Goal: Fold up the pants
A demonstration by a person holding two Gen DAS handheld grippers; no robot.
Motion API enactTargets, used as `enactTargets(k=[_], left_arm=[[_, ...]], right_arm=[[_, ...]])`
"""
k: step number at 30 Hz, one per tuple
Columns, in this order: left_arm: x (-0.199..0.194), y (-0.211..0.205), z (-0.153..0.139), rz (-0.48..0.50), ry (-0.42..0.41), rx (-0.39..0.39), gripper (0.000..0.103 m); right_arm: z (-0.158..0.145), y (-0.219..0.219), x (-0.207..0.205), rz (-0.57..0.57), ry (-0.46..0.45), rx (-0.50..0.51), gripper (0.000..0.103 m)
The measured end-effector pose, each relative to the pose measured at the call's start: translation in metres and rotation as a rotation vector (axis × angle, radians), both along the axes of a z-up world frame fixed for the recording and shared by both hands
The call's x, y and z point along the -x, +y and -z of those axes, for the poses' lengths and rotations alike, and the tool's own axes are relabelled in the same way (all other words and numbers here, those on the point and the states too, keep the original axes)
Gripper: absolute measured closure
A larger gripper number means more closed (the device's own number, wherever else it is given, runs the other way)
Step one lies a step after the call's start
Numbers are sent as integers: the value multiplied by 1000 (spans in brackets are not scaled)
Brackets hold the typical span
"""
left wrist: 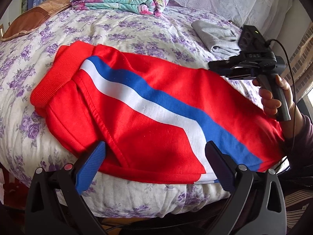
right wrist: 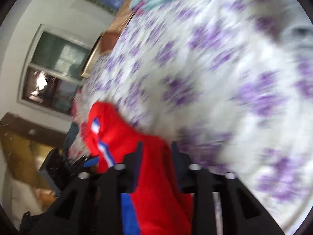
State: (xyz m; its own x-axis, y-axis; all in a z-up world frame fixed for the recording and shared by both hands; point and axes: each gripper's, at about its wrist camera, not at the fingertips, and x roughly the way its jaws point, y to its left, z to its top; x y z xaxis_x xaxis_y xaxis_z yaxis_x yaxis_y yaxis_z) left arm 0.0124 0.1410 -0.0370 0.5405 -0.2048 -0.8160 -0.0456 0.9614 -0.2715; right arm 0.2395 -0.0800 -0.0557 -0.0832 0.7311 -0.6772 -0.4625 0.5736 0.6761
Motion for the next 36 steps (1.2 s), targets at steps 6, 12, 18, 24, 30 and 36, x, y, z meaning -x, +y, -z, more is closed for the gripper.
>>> enactTargets(k=[6, 12, 18, 24, 30, 36], left_arm=[[3, 8, -40, -10, -129, -16, 5], [-24, 36, 16, -97, -38, -52, 5], [-22, 28, 13, -104, -56, -109, 5], [-12, 21, -5, -158, -81, -15, 5], [-7, 0, -4, -146, -57, 60, 5], [-5, -7, -3, -147, -50, 49, 5]], right_arm=[[-60, -64, 79, 35, -128, -115, 54], [-6, -135, 165, 350, -126, 66, 38], [20, -247, 204, 572, -194, -167, 79], [-30, -295, 288, 777, -521, 19, 33], [-14, -343, 324, 957, -430, -60, 32], [31, -327, 301, 914, -290, -208, 47]])
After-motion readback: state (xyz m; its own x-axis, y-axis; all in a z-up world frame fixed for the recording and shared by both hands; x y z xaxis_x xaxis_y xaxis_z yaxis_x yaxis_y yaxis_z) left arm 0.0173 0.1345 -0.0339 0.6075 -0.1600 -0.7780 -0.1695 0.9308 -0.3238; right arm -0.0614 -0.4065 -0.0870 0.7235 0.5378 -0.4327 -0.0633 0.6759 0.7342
